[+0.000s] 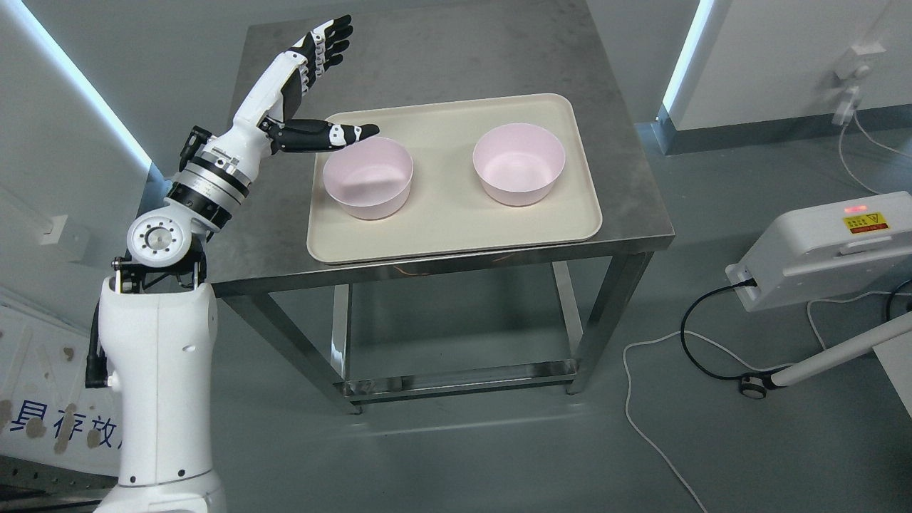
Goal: Stack pink IKEA bowls on left shelf middle
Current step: 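Raise the left hand and reach toward the pink bowl nearer the robot's left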
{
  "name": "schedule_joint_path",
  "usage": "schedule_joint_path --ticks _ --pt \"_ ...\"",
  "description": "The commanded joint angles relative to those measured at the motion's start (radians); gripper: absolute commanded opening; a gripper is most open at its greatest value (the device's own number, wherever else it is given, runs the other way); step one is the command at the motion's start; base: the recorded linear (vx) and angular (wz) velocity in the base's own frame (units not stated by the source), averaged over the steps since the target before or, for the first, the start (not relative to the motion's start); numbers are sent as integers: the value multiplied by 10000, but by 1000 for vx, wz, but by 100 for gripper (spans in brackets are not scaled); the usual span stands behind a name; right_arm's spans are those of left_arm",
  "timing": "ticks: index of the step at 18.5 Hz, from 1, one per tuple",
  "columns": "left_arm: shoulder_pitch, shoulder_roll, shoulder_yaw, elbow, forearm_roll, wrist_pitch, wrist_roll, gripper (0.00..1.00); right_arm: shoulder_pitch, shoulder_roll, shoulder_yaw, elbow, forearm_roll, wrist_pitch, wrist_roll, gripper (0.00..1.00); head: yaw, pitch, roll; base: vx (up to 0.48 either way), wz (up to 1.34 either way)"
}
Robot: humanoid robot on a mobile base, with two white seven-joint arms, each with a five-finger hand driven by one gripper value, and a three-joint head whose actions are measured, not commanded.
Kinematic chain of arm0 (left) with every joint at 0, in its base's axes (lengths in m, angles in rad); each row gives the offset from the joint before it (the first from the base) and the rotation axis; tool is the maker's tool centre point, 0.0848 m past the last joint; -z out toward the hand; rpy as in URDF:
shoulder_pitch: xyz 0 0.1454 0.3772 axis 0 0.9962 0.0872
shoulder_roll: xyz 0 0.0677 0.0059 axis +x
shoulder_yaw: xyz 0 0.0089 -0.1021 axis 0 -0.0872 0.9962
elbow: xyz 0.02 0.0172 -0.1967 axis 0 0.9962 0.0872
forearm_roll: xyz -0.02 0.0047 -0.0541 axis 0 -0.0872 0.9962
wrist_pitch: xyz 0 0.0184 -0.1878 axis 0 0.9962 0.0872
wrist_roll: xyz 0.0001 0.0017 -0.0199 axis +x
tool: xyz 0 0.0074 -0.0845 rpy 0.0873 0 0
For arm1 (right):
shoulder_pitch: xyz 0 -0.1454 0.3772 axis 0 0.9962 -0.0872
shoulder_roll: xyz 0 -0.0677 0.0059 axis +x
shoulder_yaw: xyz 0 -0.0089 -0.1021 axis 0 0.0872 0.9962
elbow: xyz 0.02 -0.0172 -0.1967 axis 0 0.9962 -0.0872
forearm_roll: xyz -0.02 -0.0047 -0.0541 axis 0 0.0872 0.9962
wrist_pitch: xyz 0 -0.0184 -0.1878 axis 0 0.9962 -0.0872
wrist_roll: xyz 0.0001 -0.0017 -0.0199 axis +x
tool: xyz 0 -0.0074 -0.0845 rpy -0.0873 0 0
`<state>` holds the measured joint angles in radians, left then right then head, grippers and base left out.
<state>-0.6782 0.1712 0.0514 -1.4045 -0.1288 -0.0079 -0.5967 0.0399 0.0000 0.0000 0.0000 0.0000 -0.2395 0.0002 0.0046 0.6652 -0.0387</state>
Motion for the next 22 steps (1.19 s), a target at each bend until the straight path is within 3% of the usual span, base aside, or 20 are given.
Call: schedule_joint_path --ticks 1,13,17,22 --pt "-858 221 -1113 2662 -890 645 46 92 0 -174 -46 -175 -15 -75 -2 100 0 0 0 0 0" --pt "-765 159 -1204 3046 -1394 662 15 76 0 -174 -46 -175 -15 -75 -2 100 0 0 0 0 0" --pt "-949 98 -1281 3781 -2116 -303 412 70 0 -174 -46 -175 -15 -75 -2 100 0 0 0 0 0" --pt "-949 159 -1281 3966 -2148 -549 613 61 0 -174 -46 -175 -15 -75 -2 100 0 0 0 0 0"
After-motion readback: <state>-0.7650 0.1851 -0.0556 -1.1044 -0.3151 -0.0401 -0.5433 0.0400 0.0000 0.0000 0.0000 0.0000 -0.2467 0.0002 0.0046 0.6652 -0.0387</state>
